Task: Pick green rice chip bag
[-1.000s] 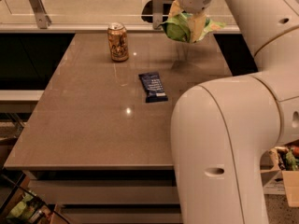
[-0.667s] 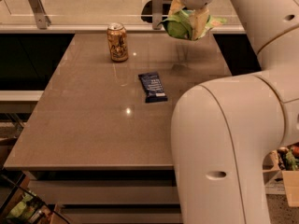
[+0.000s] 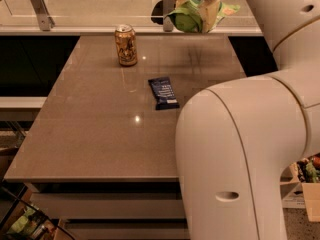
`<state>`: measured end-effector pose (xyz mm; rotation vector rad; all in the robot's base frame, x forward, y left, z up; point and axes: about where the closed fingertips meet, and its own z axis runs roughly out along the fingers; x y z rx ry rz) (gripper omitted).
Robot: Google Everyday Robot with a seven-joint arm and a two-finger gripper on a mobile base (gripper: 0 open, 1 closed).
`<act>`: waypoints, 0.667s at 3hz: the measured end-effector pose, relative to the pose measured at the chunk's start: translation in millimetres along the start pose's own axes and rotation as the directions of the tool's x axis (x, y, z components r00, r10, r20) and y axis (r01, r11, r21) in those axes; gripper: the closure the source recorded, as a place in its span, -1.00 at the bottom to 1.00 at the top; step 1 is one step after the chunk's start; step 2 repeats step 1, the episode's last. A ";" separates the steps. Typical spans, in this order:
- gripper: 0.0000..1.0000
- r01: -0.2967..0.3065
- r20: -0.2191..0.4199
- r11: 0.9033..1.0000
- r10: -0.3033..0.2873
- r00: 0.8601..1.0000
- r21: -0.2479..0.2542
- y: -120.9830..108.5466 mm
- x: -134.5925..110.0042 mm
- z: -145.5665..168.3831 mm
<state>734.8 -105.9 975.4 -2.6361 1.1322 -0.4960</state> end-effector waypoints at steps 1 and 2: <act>1.00 0.000 0.000 1.000 0.000 1.000 0.000 0.0 0.0 0.0; 1.00 0.000 0.000 1.000 0.000 1.000 0.000 0.0 0.0 0.0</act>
Offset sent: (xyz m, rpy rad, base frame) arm 0.0000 0.0000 0.0000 0.0000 0.0000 0.0000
